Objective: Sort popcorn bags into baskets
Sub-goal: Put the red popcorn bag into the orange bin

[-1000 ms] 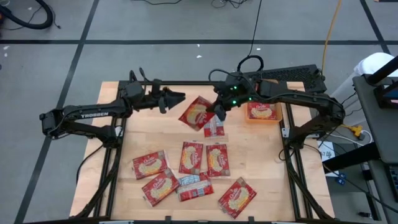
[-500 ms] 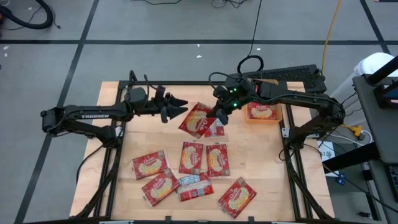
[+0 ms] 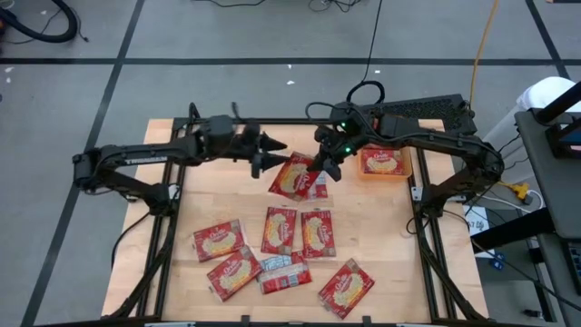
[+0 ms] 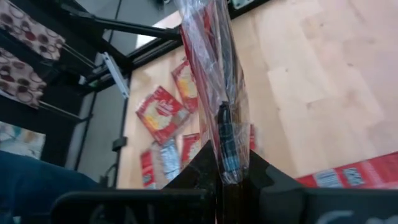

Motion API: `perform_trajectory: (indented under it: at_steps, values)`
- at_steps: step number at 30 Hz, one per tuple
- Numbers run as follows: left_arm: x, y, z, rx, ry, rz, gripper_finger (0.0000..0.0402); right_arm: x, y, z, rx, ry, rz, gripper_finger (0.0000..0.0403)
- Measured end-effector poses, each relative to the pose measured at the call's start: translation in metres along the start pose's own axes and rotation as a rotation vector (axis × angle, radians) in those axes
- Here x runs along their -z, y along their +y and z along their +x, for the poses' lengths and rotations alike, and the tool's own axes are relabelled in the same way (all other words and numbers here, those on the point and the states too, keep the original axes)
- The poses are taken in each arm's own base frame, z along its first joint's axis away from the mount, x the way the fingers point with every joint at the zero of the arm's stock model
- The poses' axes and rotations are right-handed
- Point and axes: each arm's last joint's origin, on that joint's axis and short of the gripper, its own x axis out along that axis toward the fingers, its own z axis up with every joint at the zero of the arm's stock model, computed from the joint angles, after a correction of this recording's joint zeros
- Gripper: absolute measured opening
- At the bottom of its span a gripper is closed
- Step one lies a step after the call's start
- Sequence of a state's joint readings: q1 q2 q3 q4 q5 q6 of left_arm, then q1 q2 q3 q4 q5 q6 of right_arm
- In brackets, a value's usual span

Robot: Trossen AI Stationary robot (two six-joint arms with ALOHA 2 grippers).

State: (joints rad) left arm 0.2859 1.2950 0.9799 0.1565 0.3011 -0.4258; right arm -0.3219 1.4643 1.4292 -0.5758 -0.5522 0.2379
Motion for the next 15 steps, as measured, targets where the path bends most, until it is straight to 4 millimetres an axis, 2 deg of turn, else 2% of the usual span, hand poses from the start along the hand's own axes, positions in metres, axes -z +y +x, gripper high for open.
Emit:
perform_trajectory:
  at_steps: [4, 8, 11, 15]
  values:
    - [0.003, 0.008, 0.024, -0.007, 0.044, -0.020, 0.0291, -0.001, -0.006, -0.004, 0.016, -0.006, -0.028, 0.0014]
    - [0.001, 0.015, 0.043, -0.017, 0.049, -0.053, 0.0248, -0.001, -0.011, -0.007, 0.029, -0.006, -0.043, 0.0014]
    - [-0.006, 0.016, 0.053, 0.001, 0.006, -0.067, 0.0178, -0.001, -0.015, -0.009, 0.014, 0.007, -0.047, 0.0014]
    - [-0.013, 0.016, 0.058, 0.012, -0.016, -0.067, 0.0054, -0.001, -0.022, -0.014, 0.014, 0.003, -0.056, 0.0015]
